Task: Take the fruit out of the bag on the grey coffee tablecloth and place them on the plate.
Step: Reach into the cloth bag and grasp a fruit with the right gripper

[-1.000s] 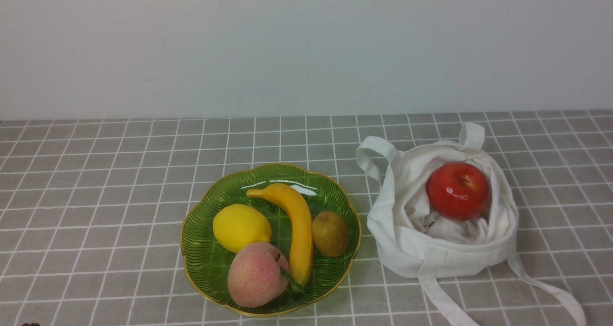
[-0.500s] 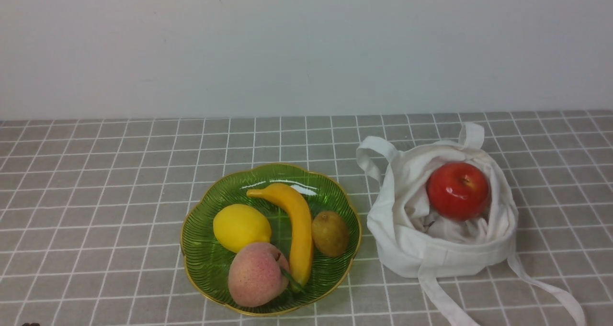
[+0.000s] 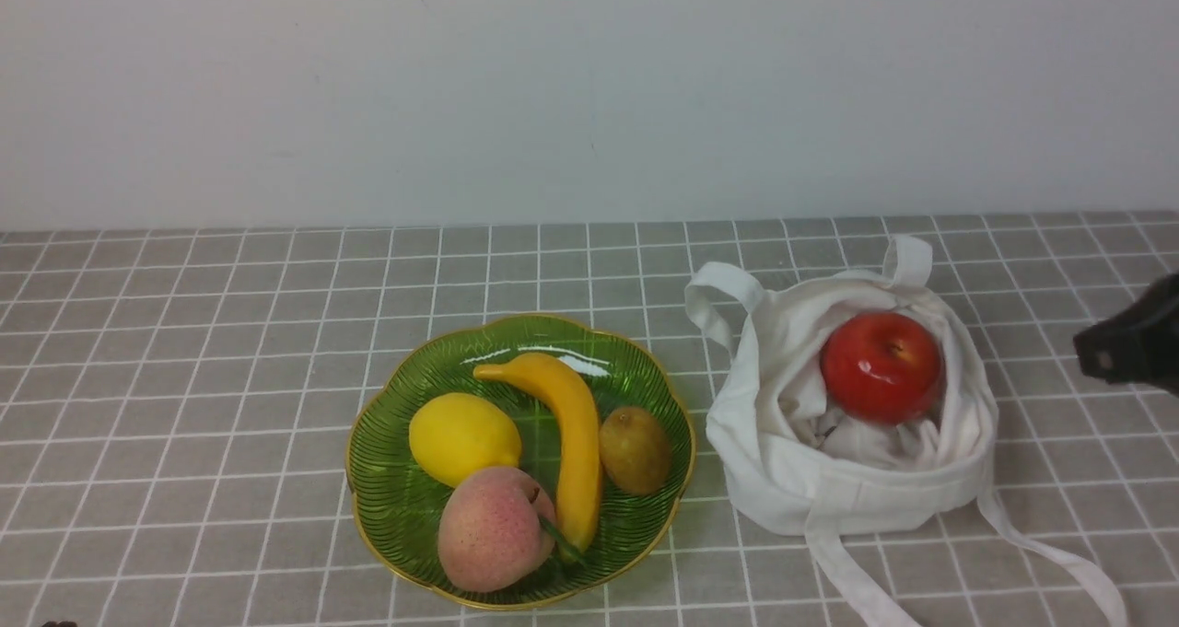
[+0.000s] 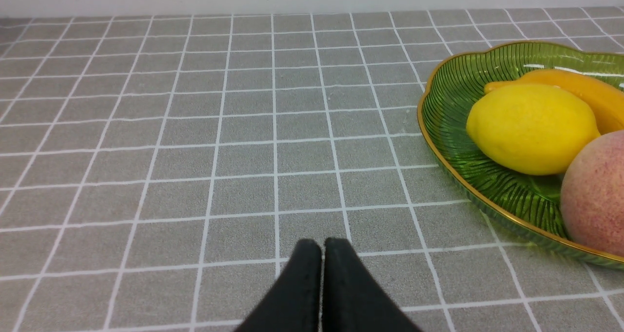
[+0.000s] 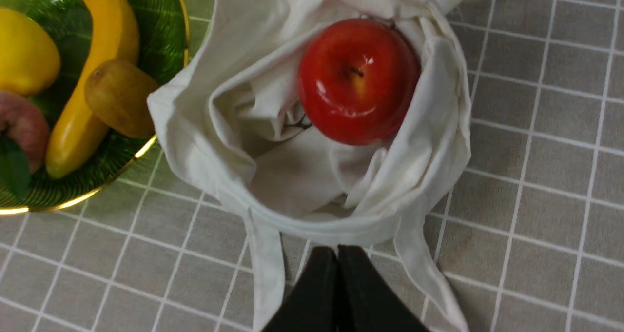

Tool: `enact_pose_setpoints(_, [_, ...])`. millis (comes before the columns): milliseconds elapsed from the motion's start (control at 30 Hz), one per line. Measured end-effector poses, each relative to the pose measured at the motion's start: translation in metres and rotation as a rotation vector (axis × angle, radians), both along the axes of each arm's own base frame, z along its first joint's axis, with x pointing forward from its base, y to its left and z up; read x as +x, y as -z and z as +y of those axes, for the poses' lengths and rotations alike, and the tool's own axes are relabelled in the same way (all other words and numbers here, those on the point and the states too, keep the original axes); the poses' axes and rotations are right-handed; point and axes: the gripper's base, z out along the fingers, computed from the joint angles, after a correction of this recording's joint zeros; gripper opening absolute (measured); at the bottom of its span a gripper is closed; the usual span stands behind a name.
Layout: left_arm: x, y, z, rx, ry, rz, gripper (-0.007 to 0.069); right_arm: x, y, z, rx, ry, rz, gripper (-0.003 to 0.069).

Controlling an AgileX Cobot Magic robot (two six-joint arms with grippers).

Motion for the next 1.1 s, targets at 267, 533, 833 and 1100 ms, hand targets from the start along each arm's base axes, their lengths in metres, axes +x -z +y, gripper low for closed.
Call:
enact_pose_setpoints(267, [0.000, 0.000, 0.000, 0.000, 0.000, 0.000, -0.0008, 0.056, 0.021, 0.031, -0.075, -0.087, -0.008, 0.0128])
enact_pose_setpoints(533, [0.000, 0.000, 0.000, 0.000, 0.000, 0.000, -0.0008, 0.092, 0.059, 0.046, -0.112, -0.098, -0.030, 0.0571])
enact_pose_setpoints(833, [0.000, 0.000, 0.000, 0.000, 0.000, 0.000, -0.0008, 0.113, 0.099, 0.050, -0.127, -0.091, 0.028, 0.0691])
enact_pose_setpoints(1100, [0.000, 0.000, 0.000, 0.000, 0.000, 0.000, -0.0008, 0.123, 0.119, 0.051, -0.157, -0.099, 0.046, 0.0691])
